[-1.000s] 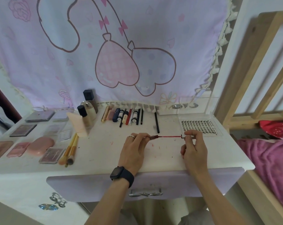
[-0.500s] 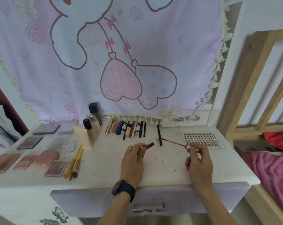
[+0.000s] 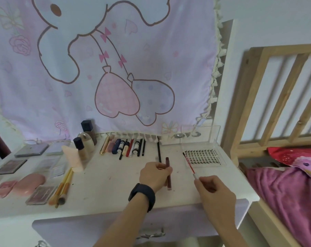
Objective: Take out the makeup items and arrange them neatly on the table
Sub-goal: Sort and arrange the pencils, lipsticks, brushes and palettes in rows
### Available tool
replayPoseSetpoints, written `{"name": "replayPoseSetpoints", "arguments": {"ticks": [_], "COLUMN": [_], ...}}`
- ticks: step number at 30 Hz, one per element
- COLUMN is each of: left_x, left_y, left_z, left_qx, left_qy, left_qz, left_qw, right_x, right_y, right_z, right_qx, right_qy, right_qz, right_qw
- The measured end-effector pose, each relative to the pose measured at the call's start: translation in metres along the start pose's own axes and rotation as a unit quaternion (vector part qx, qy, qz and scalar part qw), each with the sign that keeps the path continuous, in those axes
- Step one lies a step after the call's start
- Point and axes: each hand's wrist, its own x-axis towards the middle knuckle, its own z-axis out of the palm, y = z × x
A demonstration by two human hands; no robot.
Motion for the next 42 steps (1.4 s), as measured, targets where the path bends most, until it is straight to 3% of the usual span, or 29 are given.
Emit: {"name": "replayPoseSetpoints", "arguments": {"ticks": [6, 15, 21, 27, 42], "left_x": [0.005, 0.008, 0.007, 0.001, 0.004], "left_y": [0.01, 0.004, -0.002, 0.001, 0.002], "left_z": [0.027, 0.042, 0.039, 0.04, 0.047], "left_qx": [0.162, 0.087, 0.074, 0.154, 0.027], "left_qy": [-0.015, -0.008, 0.012, -0.003, -0.046], "left_qz": [-0.012, -0.022, -0.031, -0.006, -0.058], "left_qw": [0.987, 0.996, 0.997, 0.988, 0.997], "right_x": [0.003, -0.004, -0.011, -0.01, 0.009], "right_y": [0.003, 0.013, 0.017, 0.014, 0.019], "right_z": [0.017, 0.026, 0.024, 0.018, 0.006], "right_qx": [-0.186, -0.24, -0.248, -0.244, -0.221], "right_qy": [-0.033, 0.005, -0.004, -0.021, -0.092], "right_qz": [-0.076, -0.239, -0.241, -0.212, -0.207], "right_qw": [0.979, 0.941, 0.938, 0.946, 0.949]}}
